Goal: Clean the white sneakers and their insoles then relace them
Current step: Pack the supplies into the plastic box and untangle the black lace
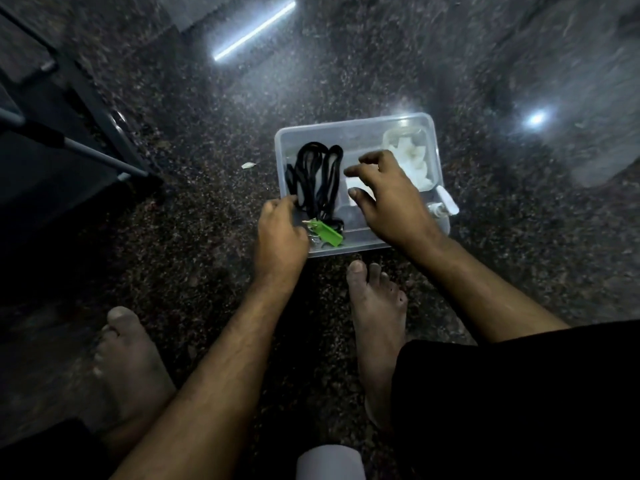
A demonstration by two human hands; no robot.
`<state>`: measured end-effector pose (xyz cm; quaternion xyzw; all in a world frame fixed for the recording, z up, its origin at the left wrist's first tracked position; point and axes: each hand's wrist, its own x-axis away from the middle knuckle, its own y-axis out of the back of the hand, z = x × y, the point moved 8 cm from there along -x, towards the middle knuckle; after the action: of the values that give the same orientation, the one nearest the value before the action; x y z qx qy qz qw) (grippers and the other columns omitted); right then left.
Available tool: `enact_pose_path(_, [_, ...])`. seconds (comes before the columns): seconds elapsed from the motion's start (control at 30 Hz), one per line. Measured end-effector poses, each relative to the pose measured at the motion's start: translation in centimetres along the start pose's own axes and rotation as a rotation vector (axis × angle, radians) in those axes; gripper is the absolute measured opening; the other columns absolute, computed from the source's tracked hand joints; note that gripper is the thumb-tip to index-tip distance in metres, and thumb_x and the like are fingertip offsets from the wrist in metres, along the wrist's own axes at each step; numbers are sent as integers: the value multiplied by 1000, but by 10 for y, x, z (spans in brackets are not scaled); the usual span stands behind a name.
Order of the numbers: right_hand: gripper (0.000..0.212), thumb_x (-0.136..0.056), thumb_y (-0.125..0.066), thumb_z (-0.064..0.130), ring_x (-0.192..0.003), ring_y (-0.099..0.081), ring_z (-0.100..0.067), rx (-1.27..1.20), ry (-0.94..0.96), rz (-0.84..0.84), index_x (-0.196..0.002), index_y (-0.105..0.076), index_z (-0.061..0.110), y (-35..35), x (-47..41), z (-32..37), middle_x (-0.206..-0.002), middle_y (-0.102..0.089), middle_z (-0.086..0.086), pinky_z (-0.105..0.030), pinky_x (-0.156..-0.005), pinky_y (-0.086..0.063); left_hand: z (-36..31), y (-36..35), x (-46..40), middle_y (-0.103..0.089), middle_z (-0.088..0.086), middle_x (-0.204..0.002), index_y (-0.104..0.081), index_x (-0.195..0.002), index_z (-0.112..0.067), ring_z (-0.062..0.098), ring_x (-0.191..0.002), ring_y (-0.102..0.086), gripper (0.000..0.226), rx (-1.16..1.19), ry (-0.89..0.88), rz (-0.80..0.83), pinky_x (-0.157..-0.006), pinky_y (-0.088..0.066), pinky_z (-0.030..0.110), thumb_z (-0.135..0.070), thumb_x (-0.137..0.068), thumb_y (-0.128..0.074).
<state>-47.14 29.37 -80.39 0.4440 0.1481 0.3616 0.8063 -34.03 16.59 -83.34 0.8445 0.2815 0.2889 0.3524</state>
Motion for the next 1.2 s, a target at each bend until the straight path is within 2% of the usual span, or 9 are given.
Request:
enact_pose_path(0.2, [21,-98,-56,20,-109,-56,-23,75,131,-226,-111,-69,10,69,20,22,-121,-55,-10,-34,-86,-50,9,10,4,-59,12,-122,-65,-126,-10,24,-109,-57,38,2,19,-66,-82,-33,14,2,-91,-54])
enact_pose_path(0.3, [23,-100,-51,23,-105,-54,-19,24,0,-369,-111,-68,11,100,32,-7,-113,-55,-8,-26,-86,-45,14,13,5,-62,13,-116,-68,-119,-9,24,-103,-59,29,26,31,-102,-79,-30,10,-1,-94,-56])
enact_pose_path(0.4, [27,-101,-42,17,-100,-55,-14,-66,-237,-434,-118,-64,13,98,51,-65,-113,-59,-9,-24,-83,-42,21,16,7,-64,14,-110,-70,-113,-10,28,-99,-61,31,22,32,-138,-83,-40,23,4,-90,-54])
enact_pose_path(0.5, [40,-88,-39,7,-104,-60,-21,-221,-514,-313,-120,-61,12,57,73,-119,-115,-64,-8,-31,-92,-48,26,22,9,-63,16,-106,-66,-107,-6,26,-94,-59,25,44,30,-177,-78,-36,22,5,-89,-53])
enact_pose_path(0.6, [35,-91,-41,20,-106,-61,-24,-212,-599,-155,-118,-63,14,21,90,-129,-114,-67,-9,-37,-94,-49,35,26,12,-62,14,-99,-58,-106,-2,19,-86,-51,19,95,71,-212,-71,-30,17,6,-90,-52])
enact_pose_path(0.73, [21,-102,-47,23,-86,-60,-19,-201,-450,-80,-106,-65,13,2,89,-101,-99,-69,-7,-28,-71,-39,50,32,16,-61,10,-92,-56,-107,-2,20,-82,-53,17,198,193,-283,-69,-30,15,1,-91,-59])
enact_pose_path(0.87, [13,-101,-51,25,-68,-67,-12,-261,-468,-91,-98,-63,21,-3,86,-90,-80,-69,0,-28,-64,-48,67,38,18,-73,7,-93,-71,-101,-9,21,-84,-65,12,233,335,-311,-74,-44,23,-15,-92,-67])
enact_pose_path(1.03, [10,-86,-65,9,-78,-69,-17,-240,-403,-79,-94,-69,10,-2,47,-76,-81,-72,3,-32,-63,-50,84,45,7,-74,5,-92,-74,-99,-12,20,-84,-68,11,359,405,-332,-79,-53,27,-17,-92,-68])
enact_pose_path(1.2, [22,-91,-56,32,-74,-70,-22,-210,-346,-83,-97,-70,15,-11,-29,-66,-80,-72,-2,-43,-66,-57,99,64,-27,-72,0,-87,-73,-97,-12,20,-83,-69,10,464,425,-376,-83,-58,38,-11,-91,-65])
